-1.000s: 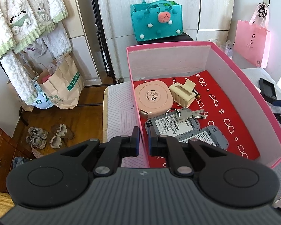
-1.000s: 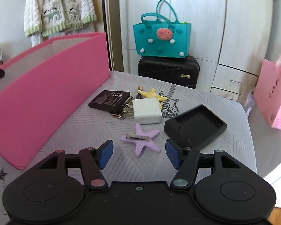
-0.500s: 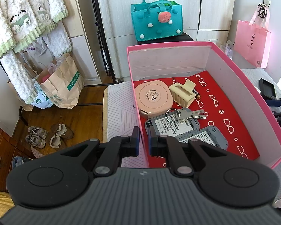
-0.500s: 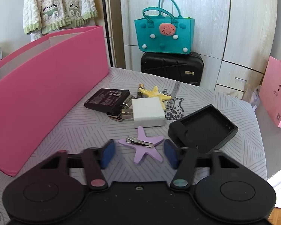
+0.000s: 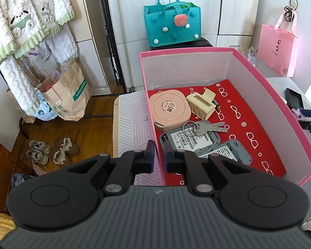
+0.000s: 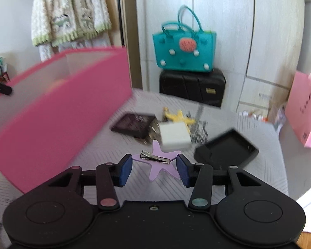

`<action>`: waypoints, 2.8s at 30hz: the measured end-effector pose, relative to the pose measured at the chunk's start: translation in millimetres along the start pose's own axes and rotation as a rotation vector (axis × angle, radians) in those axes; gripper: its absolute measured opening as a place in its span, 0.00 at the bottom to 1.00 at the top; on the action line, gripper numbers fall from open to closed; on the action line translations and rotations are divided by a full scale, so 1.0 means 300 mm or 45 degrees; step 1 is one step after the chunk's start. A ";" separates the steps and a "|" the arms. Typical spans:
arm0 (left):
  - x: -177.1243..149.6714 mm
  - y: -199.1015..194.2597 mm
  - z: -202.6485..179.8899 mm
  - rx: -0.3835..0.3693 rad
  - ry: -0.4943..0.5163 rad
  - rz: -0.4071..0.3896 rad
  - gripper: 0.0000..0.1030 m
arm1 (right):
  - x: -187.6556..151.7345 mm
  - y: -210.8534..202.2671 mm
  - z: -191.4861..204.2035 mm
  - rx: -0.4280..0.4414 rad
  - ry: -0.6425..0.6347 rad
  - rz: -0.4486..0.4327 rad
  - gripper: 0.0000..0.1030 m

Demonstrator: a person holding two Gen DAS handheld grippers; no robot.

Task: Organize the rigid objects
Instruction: 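Grasp the purple star hair clip with the right gripper, then carry the purple star clip into the pink box and release it, then move the right gripper to the white charger cube and grasp it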

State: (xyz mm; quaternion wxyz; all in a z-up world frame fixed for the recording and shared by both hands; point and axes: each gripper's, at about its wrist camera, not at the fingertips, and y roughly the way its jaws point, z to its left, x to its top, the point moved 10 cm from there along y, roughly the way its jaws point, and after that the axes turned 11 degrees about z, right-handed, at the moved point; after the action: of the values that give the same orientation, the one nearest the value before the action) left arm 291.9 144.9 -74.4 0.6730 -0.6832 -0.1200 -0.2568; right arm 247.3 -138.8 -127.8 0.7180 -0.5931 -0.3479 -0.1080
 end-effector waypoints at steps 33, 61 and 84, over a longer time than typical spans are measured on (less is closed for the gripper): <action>-0.024 -0.042 -0.032 0.079 0.128 -0.037 0.08 | 0.267 0.133 0.646 0.556 -0.216 0.364 0.51; -0.098 -0.095 -0.049 0.082 0.201 -0.025 0.08 | 0.201 -0.216 0.297 0.393 0.029 0.001 0.63; -0.107 -0.116 -0.040 0.042 0.159 -0.012 0.09 | 0.040 0.012 -0.022 -0.113 -0.095 -0.060 0.66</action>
State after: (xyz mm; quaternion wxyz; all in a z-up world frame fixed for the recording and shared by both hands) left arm 244.9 141.1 -61.6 0.6892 -0.6539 -0.0852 -0.3002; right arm 260.7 -140.9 -123.4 0.6748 -0.6197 -0.3831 -0.1179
